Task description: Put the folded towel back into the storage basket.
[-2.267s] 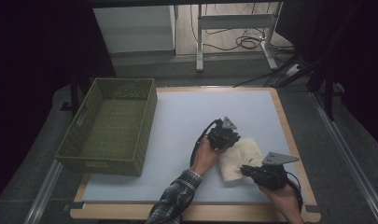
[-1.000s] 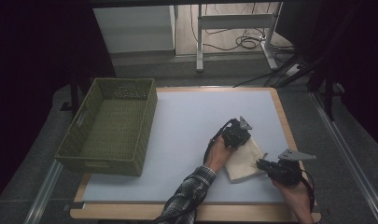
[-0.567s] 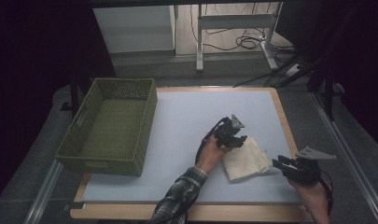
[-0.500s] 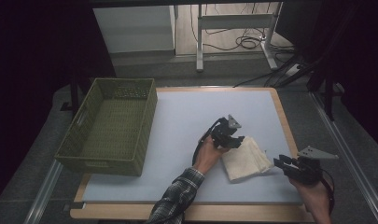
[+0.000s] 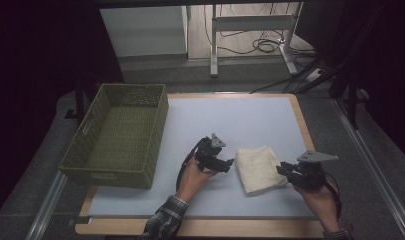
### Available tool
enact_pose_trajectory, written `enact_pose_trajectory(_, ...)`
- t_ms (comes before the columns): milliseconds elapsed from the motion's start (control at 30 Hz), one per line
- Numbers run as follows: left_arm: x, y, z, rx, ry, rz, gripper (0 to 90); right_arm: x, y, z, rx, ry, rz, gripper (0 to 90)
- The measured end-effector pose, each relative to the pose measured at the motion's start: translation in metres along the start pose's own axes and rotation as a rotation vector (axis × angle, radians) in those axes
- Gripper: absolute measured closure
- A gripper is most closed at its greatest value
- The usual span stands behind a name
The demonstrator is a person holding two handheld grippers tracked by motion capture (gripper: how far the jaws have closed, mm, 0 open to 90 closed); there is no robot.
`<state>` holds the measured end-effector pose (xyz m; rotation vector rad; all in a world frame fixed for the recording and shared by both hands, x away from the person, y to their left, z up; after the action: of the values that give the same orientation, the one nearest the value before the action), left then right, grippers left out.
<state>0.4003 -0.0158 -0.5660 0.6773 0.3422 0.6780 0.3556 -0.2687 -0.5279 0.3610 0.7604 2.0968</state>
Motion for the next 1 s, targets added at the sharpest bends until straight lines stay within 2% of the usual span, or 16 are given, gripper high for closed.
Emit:
enact_pose_trajectory(100,0.005,0.009,-0.02,0.017,0.018,0.014,13.3,-0.002,-0.014,-0.007,0.04,0.004,-0.015,66.6)
enact_pose_trajectory(167,0.009,0.015,-0.033,0.027,0.024,0.025,12.9,-0.004,-0.022,-0.012,0.066,0.008,-0.032,67.7)
enact_pose_trajectory(233,0.011,0.02,-0.044,0.025,0.048,0.04,12.8,-0.005,-0.027,-0.016,0.085,0.009,-0.039,78.9)
enact_pose_trajectory(267,0.013,0.021,-0.049,0.026,0.048,0.047,12.8,-0.005,-0.028,-0.017,0.087,0.01,-0.039,85.2)
enact_pose_trajectory(333,0.016,0.024,-0.056,0.025,0.062,0.046,12.8,-0.004,-0.026,-0.016,0.076,0.006,-0.033,87.5)
enact_pose_trajectory(400,0.017,0.026,-0.057,0.012,0.08,0.044,12.6,-0.001,-0.022,-0.01,0.055,0.019,-0.035,87.7)
enact_pose_trajectory(467,0.016,0.024,-0.057,0.028,0.055,0.057,12.6,0.002,-0.015,-0.003,0.032,0.025,-0.03,87.9)
enact_pose_trajectory(533,0.016,0.024,-0.057,0.029,0.057,0.052,13.6,0.003,-0.008,0.005,0.012,0.038,-0.037,87.9)
enact_pose_trajectory(667,0.016,0.024,-0.057,0.027,0.058,0.051,13.5,-0.005,0.003,0.014,0.001,0.041,-0.061,87.9)
enact_pose_trajectory(767,0.016,0.024,-0.057,0.027,0.059,0.051,13.5,-0.015,0.004,0.008,0.018,0.016,-0.069,87.9)
enact_pose_trajectory(867,0.016,0.024,-0.057,0.027,0.059,0.051,13.5,-0.023,-0.005,-0.007,0.06,-0.011,-0.067,85.6)
enact_pose_trajectory(1000,0.016,0.024,-0.057,0.027,0.059,0.051,13.5,-0.028,-0.011,-0.021,0.073,-0.049,-0.065,67.2)
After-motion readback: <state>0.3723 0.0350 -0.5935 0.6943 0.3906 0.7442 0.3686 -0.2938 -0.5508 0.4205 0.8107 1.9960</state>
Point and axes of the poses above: each handheld gripper's, and its own axes: y roughly backward along the jaws, z roughly out of its top, x roughly to its left, the point moved 7 cm from there along -y, roughly forward along the jaws, and after that the axes turned 4 degrees about -z, right-handed, at the moved point
